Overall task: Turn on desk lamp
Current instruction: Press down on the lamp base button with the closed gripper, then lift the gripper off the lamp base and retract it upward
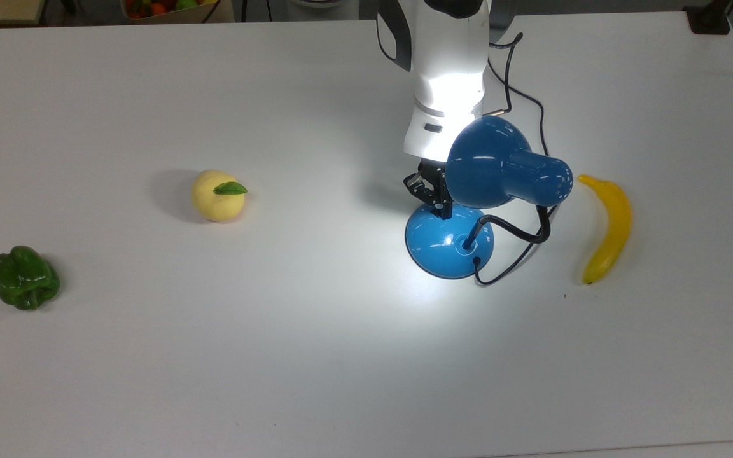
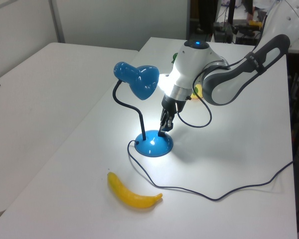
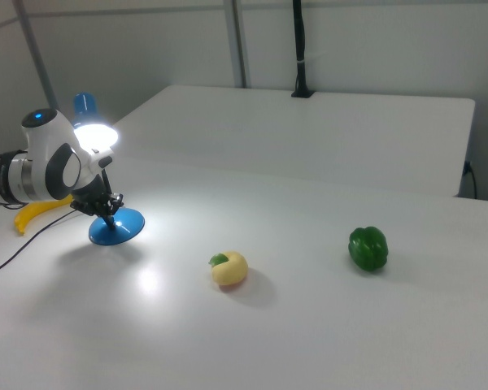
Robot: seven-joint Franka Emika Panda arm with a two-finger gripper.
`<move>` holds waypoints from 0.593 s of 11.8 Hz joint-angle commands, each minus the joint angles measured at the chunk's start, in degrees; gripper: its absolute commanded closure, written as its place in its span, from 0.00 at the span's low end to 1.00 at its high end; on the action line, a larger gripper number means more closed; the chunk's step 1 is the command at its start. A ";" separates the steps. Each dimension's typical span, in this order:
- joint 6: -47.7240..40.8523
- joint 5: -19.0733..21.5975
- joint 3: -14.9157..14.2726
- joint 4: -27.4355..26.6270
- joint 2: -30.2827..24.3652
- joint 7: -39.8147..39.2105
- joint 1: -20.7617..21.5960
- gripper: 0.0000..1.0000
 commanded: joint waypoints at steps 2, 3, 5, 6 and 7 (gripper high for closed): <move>0.83 -0.65 0.01 0.46 0.16 0.69 0.36 1.00; -1.17 -0.65 -0.08 0.46 -0.54 1.04 0.28 1.00; -7.23 -0.65 -0.08 0.54 -2.56 1.04 -0.16 1.00; -11.61 -0.56 -0.17 0.54 -3.87 1.13 -0.25 1.00; -16.52 -0.65 -0.17 0.54 -5.54 1.13 -1.12 1.00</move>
